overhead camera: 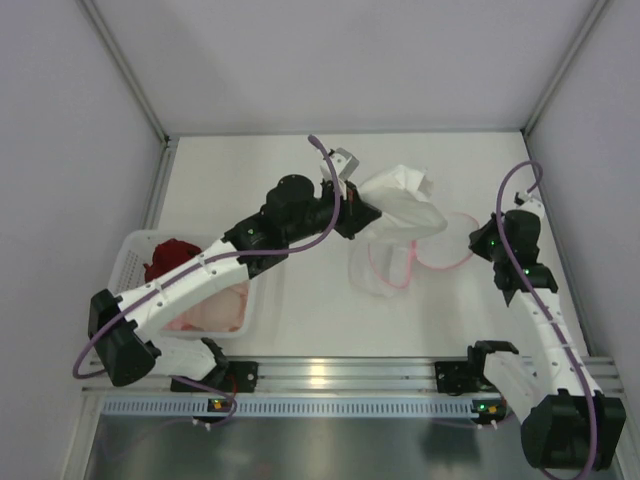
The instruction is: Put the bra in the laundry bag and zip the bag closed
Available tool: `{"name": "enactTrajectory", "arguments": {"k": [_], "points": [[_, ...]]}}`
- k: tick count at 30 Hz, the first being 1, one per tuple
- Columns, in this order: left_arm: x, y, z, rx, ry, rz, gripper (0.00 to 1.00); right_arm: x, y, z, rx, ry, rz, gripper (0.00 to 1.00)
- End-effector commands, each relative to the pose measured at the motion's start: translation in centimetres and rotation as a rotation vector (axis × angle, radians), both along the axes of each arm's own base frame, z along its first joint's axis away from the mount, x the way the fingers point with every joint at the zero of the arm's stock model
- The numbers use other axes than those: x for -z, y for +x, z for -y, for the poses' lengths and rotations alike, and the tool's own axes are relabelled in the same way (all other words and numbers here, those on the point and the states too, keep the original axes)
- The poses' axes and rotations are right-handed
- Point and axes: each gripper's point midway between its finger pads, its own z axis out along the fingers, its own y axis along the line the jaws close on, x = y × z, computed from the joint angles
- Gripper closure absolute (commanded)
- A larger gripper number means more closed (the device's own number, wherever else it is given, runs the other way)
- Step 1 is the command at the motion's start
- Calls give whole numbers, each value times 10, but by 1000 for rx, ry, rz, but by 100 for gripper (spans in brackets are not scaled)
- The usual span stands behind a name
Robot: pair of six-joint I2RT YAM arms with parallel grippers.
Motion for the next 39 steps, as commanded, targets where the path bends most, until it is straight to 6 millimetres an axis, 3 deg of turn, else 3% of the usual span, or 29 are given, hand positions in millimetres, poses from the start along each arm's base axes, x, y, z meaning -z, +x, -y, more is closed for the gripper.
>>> {"name": "enactTrajectory", "arguments": {"k": [1, 6, 11, 15, 20, 21, 25, 31, 39], "points": [[-40, -8, 20, 55, -142, 32, 100, -11, -8, -6, -32, 11, -5, 100], [-22, -7, 30, 3, -122, -11, 100, -33, -13, -7, -33, 13, 49, 100], [23, 20, 22, -171, -56, -71, 100, -58, -21, -7, -37, 4, 91, 100], [57, 30, 27, -229, -21, -163, 100, -77, -27, -14, -70, 21, 130, 100], [87, 32, 32, -280, 70, -182, 100, -89, -34, -13, -65, 16, 155, 100], [99, 37, 21, -345, 145, -171, 100, -94, -35, -13, -64, 13, 161, 100], [126, 26, 23, -374, 284, -147, 100, -107, -39, -12, -58, 8, 187, 100], [155, 1, 36, -238, 320, -217, 100, -123, -41, -8, -21, 20, 235, 100], [191, -15, 44, -143, 411, -260, 100, -145, -47, -12, -40, 21, 318, 100]]}}
